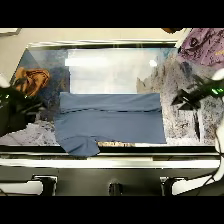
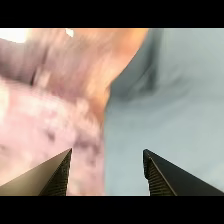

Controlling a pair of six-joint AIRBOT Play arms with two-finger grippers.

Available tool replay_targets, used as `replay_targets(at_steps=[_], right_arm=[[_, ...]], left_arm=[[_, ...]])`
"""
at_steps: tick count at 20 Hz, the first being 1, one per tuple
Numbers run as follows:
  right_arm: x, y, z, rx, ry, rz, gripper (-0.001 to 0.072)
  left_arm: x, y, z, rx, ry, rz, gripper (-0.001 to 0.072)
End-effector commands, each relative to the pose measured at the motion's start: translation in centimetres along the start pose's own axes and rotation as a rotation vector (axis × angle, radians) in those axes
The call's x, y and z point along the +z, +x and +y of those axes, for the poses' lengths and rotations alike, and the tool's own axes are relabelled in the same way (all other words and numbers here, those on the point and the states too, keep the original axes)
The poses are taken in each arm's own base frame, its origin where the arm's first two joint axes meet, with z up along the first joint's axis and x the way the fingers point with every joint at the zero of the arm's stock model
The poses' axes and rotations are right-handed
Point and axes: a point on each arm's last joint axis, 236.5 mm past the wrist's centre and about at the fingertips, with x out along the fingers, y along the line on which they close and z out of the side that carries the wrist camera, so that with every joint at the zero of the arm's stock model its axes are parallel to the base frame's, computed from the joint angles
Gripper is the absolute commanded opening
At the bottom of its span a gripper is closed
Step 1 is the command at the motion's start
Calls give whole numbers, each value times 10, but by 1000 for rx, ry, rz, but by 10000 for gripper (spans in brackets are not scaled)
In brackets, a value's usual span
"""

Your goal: Fold the clothes and pants, and hang the long-sleeved shirts on hangers.

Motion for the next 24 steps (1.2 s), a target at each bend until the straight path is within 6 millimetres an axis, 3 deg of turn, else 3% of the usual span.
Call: replay_targets(at_steps=[1,5,9,15,19,20,21,23,24], right_arm=[[-32,-3,-23,132,108,-38,484],[-57,21,-29,139,151,-11,483],[-62,26,-28,153,162,6,477],[-62,23,-13,217,167,9,476],[-61,23,-12,220,168,8,475],[-62,23,-12,220,167,9,475],[-62,23,-12,221,167,13,475],[-71,25,-20,186,153,45,474],[-78,28,-30,146,156,69,474]], left_arm=[[-82,18,0,-143,-125,11,517],[-157,56,-27,-269,-203,55,517],[-200,80,-48,-339,-218,138,517],[-219,99,-71,-374,-197,163,517],[-220,107,-72,-360,-199,147,511],[-215,108,-71,-360,-205,128,489],[-212,108,-71,-361,-209,115,384],[-208,108,-71,-363,-213,100,64],[-208,108,-71,-363,-213,98,21]])
